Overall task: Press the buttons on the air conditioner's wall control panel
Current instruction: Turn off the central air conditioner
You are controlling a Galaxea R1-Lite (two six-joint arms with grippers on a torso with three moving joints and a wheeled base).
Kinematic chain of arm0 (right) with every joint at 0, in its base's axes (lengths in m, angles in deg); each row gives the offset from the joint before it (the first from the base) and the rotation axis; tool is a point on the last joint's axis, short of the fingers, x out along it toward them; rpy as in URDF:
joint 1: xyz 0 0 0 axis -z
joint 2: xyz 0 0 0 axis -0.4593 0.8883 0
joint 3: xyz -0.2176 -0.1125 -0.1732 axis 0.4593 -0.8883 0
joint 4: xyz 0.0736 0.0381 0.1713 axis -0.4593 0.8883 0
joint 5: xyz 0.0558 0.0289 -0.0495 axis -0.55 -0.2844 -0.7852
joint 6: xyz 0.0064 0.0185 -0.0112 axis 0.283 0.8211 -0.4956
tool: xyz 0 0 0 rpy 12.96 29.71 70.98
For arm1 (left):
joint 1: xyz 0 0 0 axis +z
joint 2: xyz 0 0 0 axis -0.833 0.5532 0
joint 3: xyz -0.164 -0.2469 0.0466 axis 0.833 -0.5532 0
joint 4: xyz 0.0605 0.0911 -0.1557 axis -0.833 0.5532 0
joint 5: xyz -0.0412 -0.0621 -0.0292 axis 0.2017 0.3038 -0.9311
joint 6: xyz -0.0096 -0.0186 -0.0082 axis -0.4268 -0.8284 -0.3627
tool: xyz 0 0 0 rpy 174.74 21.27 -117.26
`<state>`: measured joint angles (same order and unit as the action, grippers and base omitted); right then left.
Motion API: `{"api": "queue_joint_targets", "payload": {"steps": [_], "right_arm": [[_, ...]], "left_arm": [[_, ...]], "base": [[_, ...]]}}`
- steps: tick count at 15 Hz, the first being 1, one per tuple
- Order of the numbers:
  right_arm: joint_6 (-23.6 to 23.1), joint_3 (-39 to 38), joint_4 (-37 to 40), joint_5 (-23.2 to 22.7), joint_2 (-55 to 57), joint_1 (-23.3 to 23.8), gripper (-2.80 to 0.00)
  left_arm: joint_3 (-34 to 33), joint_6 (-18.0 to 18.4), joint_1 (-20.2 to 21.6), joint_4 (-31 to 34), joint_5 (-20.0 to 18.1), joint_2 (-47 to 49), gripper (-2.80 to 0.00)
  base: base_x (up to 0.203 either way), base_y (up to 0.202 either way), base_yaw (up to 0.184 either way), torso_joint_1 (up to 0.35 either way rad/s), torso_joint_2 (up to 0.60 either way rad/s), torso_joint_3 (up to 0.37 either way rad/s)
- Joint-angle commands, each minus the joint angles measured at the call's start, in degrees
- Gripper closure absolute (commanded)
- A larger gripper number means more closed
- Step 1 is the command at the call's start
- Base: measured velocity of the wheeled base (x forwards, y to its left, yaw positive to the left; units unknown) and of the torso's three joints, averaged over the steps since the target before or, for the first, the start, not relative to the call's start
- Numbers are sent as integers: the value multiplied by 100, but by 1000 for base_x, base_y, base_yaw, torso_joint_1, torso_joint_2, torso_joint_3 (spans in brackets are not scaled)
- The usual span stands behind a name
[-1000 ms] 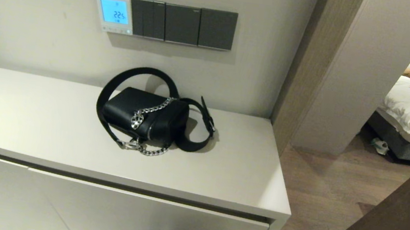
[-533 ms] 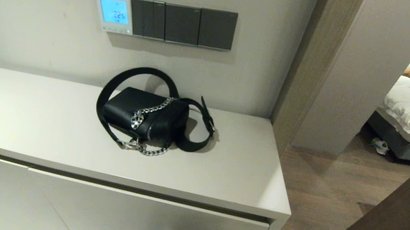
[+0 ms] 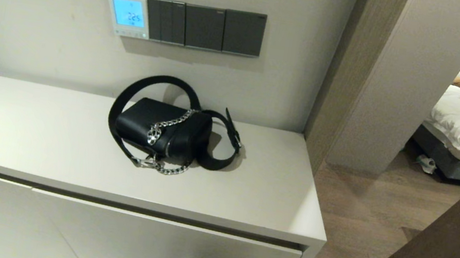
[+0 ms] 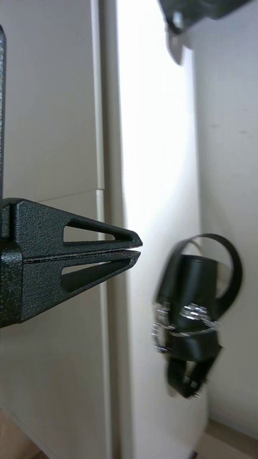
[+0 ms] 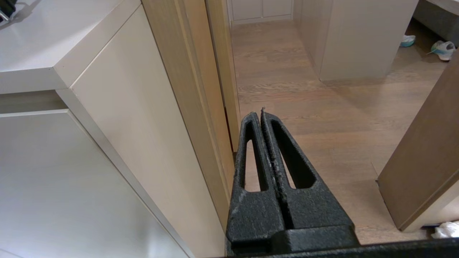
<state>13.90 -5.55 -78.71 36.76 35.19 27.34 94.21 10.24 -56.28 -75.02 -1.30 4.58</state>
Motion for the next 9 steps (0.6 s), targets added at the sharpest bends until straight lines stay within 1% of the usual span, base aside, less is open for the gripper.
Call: {"api": "queue_joint_targets", "payload": {"steps": [1, 6, 9], "right_arm": [[2, -9, 0, -1, 7, 0, 0], [2, -9, 0, -1, 7, 0, 0], [2, -9, 0, -1, 7, 0, 0]], "left_arm": [[505, -2, 4, -210, -106, 1150, 0], [1474, -76, 4, -548, -447, 2664, 0], [1759, -106, 4, -915, -561, 3303, 0]], "base": [[0, 0, 0, 0, 0, 0], [0, 0, 0, 0, 0, 0], [0, 0, 0, 0, 0, 0]]}}
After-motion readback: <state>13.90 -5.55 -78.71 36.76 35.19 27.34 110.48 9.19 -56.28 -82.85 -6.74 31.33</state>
